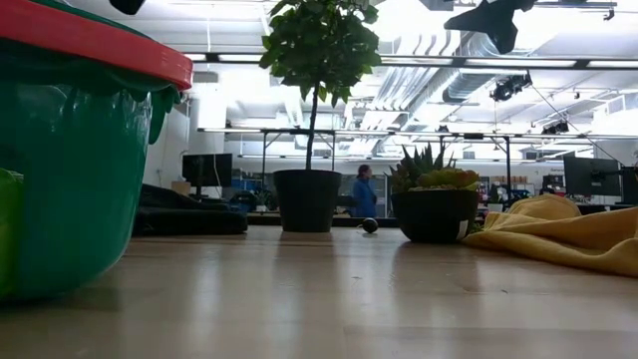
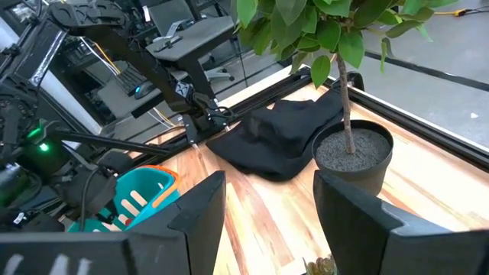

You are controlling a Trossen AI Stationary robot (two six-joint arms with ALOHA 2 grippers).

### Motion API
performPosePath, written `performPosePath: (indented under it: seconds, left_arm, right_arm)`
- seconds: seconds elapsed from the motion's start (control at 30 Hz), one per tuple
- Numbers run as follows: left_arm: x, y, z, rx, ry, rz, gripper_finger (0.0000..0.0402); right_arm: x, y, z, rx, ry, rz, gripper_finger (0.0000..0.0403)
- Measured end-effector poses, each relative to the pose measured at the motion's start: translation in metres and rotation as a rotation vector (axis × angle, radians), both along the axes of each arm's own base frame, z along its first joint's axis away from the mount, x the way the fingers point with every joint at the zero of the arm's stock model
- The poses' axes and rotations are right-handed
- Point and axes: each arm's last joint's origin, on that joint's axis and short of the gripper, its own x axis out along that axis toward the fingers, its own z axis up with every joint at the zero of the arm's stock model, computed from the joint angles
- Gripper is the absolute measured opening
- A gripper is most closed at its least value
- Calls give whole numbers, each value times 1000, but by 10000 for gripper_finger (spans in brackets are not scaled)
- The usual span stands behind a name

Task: Pick and placing Produce into tupperware
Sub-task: Put the blueberry into the blue basket, then put the black cherry into the blue basket

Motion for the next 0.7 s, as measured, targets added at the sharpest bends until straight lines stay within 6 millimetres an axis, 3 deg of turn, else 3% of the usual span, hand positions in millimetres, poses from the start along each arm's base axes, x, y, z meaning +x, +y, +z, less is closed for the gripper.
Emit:
performPosePath:
  seconds: [0.23,0.53,0.7]
  left_arm:
    - [0,1,0,27,-16,-11,64]
    - [0,2,0,47,-21,-14,145]
    - [1,3,0,57,-27,-13,160]
  right_arm:
    - [0,0,0,-2,0,0,191]
    - [0,0,0,-2,0,0,191]
    - [0,0,0,-3,1,1,191]
